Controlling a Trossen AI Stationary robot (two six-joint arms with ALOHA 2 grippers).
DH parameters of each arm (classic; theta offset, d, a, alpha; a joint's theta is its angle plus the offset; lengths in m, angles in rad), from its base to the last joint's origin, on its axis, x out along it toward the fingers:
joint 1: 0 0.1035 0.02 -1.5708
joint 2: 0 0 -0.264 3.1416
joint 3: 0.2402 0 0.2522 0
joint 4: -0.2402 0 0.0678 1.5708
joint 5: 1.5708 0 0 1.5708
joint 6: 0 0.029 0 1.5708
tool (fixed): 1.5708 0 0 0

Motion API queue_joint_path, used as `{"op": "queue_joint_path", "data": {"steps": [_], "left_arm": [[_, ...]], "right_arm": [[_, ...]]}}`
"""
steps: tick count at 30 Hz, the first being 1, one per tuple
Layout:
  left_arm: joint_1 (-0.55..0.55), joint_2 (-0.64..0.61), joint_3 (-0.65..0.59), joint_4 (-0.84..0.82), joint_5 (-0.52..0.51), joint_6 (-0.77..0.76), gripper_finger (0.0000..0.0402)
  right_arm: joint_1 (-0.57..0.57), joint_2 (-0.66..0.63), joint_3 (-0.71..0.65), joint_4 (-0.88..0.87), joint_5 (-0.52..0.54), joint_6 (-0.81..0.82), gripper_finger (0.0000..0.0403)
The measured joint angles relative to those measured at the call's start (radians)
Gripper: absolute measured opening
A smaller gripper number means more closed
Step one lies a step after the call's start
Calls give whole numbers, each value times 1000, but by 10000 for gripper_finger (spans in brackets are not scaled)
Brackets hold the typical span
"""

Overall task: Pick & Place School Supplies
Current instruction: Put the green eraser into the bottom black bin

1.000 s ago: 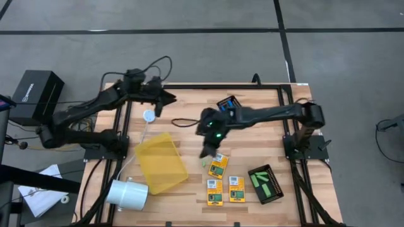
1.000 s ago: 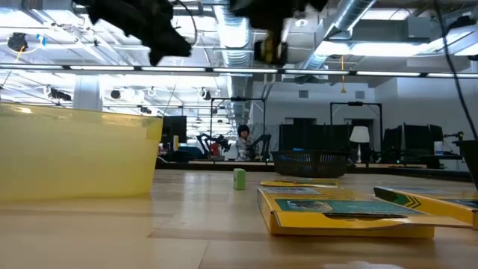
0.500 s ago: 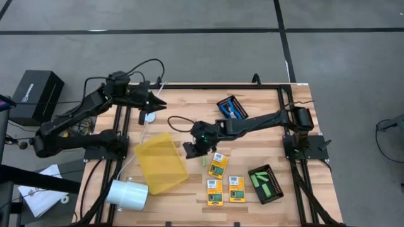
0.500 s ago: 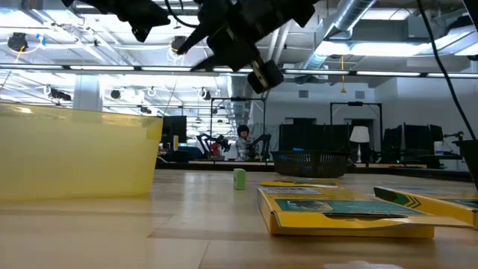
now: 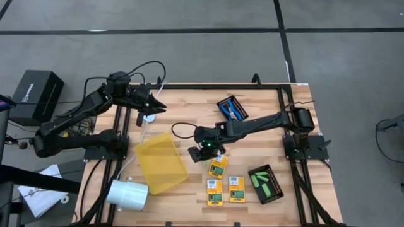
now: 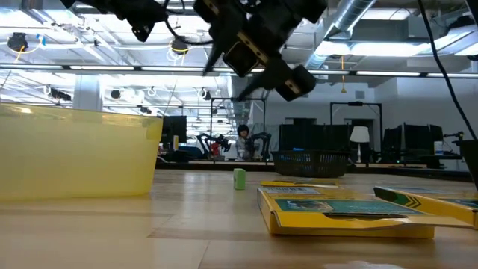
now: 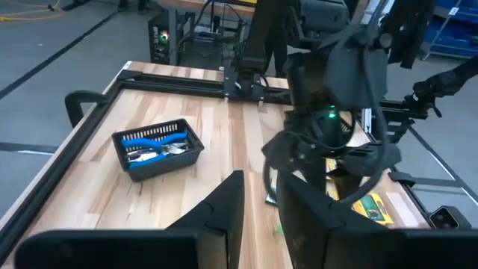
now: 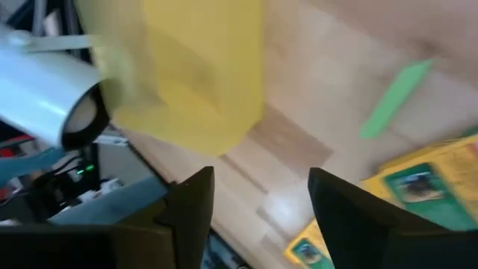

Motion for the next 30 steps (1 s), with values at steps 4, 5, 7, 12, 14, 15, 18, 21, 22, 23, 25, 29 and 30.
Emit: {"op": "queue_joint_path", "data": {"steps": [4,5,7,12,14,15,18,21,22,23,25,29,30], "left_arm": [[0,0,0,0,0,0,74],[0,0,0,0,0,0,74],[0,0,0,0,0,0,74],[7,24,0,1,0,1,74],[8,34,0,3,0,2,74],[8,41,0,4,0,3,74],[8,52,0,7,0,7,74],[8,58,0,4,0,24,74],[8,58,0,7,0,28,74],[8,59,0,11,0,31,74],[8,61,0,6,0,32,74],[8,63,0,9,0,33,74],[8,65,0,7,0,33,74]], "right_arm": [[-7,0,0,-30,-5,-4,216],[-7,0,0,-30,-6,-5,216],[-11,0,0,-33,-6,-10,213],[-13,0,0,-2,-6,-26,197],[-10,0,0,28,-12,-28,190],[-10,0,0,52,-33,-31,186],[-16,0,0,101,-70,-40,175],[-33,0,0,62,-69,-41,169],[-38,0,0,32,-64,-47,169],[-44,0,0,-2,-57,-57,169],[-53,3,0,-61,-53,-82,174],[-62,35,-4,-111,-61,-101,187],[-62,41,-4,-109,-62,-100,190]]}}
